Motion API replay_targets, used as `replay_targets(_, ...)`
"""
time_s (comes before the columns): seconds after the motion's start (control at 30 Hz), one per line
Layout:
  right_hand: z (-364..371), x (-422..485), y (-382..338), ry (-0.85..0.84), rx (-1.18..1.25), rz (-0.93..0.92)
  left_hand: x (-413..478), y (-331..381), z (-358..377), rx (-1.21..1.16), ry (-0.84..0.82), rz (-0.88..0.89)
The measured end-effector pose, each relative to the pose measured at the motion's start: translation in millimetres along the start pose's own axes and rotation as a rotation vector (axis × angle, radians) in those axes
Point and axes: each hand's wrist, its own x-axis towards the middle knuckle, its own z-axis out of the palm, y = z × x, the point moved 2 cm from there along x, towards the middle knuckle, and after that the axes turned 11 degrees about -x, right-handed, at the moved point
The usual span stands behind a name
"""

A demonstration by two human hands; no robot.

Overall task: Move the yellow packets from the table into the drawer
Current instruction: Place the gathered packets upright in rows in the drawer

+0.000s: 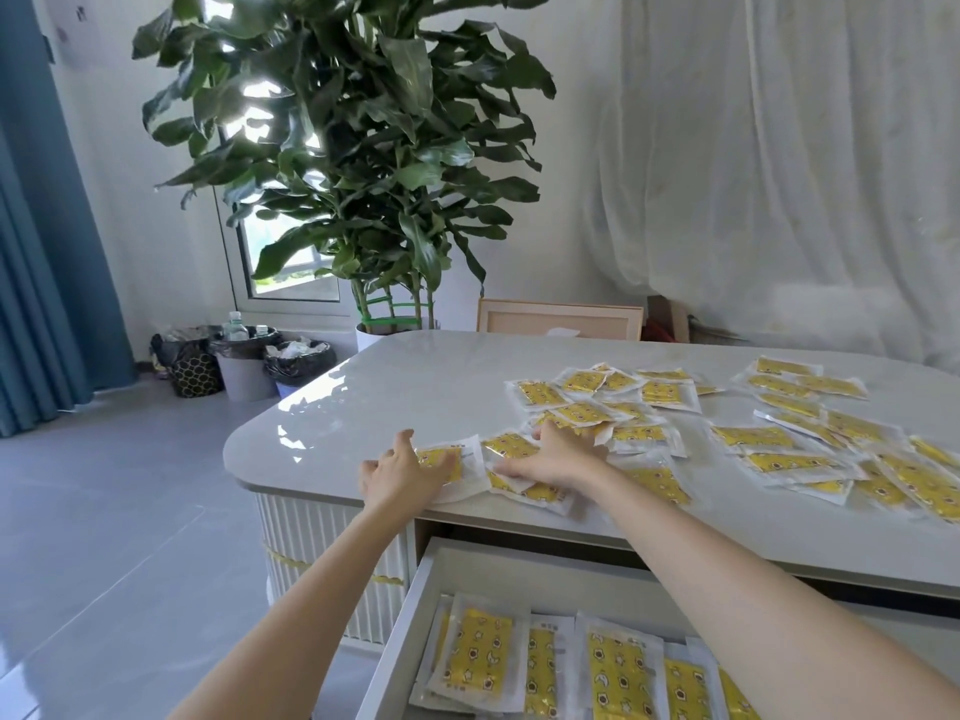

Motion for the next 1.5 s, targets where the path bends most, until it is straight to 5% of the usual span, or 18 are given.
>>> replay_targets(0.47, -30, 4, -14, 0.012, 0.444, -0.044, 22, -11, -4, -0.028, -0.104, -0.13)
replay_targets(0.9, -33, -6, 9, -0.115, -0.033, -0.036, 6, -12, -7, -0.22, -0.112, -0.154)
replay_targets(1.07, -24, -4, 1, -0.265, 0.079, -0.173, 4, -7, -10, -0.213, -0.128, -0.119)
replay_targets(1.5, -20, -1, -2, -0.197, -0.022, -0.27, -2, -7, -10, -0.295, -0.111, -0.109)
